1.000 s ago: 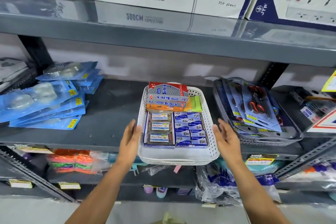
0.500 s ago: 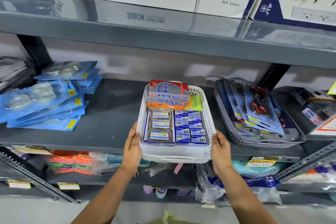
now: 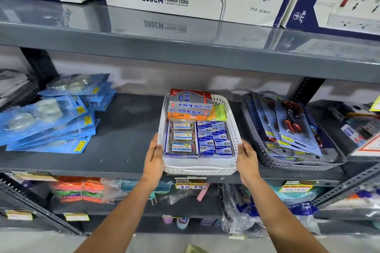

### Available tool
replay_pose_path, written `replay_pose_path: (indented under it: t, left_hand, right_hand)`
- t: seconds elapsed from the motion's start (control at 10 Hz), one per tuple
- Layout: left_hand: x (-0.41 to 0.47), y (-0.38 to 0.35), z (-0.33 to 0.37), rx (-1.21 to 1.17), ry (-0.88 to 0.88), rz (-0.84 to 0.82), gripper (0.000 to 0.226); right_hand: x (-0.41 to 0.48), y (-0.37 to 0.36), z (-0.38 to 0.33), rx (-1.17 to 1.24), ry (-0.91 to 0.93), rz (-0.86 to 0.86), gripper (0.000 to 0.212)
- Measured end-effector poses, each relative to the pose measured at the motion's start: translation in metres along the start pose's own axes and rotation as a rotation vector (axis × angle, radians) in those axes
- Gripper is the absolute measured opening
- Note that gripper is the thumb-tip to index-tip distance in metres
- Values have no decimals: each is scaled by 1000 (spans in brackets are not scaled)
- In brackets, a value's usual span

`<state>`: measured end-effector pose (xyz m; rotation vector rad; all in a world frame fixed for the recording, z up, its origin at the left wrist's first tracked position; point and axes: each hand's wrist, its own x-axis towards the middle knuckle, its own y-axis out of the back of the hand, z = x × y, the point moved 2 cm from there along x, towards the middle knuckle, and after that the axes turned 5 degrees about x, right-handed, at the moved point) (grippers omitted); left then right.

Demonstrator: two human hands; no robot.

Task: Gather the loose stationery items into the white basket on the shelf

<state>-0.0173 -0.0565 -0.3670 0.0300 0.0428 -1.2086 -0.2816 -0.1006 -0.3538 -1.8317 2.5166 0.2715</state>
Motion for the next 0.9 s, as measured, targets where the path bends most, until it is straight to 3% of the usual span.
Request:
replay_pose_path:
  t: [0.6,0.7,0.8,0.9]
  left_hand:
    - [-7,2,8,45,8,-21,37]
    - [-9,4,16,133,-26,-63,38]
    - [-17,15,27,417,-75,-114,39]
    - [-32,24,44,688,-251,-151,42]
  right_hand:
    - [-3,0,1,-69,-26,59,38]
    - [-9,1,-10,-200,-13,43,38]
    - [-17,6,-30,-530,-29,-77,34]
    - [-33,14,-50,-732,44,-164,39]
